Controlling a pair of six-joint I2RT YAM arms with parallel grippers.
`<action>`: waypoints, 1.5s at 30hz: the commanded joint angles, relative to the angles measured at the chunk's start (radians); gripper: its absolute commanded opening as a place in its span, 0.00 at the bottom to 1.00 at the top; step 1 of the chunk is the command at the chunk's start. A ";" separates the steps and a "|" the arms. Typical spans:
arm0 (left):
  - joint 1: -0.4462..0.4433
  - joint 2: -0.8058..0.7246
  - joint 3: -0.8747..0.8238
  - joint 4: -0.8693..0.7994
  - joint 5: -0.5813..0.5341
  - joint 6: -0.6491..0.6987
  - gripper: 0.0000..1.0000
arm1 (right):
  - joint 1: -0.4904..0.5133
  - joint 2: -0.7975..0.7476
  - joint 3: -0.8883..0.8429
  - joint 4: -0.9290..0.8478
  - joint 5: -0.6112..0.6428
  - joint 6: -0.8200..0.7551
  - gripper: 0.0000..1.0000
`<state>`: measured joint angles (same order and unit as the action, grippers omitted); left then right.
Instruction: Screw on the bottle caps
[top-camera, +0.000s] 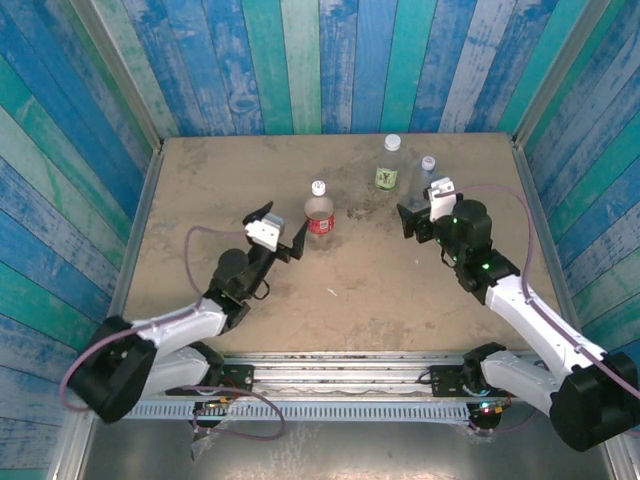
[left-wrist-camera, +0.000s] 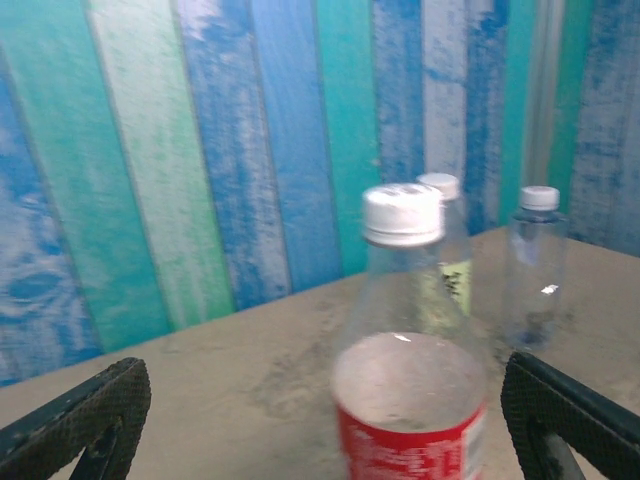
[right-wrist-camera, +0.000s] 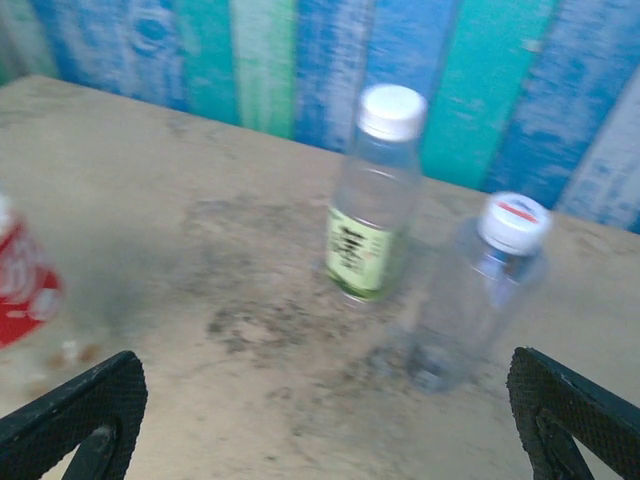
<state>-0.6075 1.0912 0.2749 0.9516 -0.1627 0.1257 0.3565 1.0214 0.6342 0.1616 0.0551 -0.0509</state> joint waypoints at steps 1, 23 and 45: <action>0.044 -0.107 -0.044 -0.129 -0.145 0.054 0.94 | -0.062 0.029 -0.073 0.135 0.133 -0.026 0.97; 0.475 0.151 -0.058 0.032 -0.044 -0.064 0.94 | -0.280 0.478 -0.286 0.769 0.036 -0.013 1.00; 0.594 0.412 -0.004 0.123 0.046 -0.158 0.94 | -0.294 0.491 -0.232 0.679 0.010 -0.007 1.00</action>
<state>-0.0143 1.4799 0.2554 1.0550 -0.1284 -0.0227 0.0681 1.5089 0.3859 0.8383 0.0708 -0.0669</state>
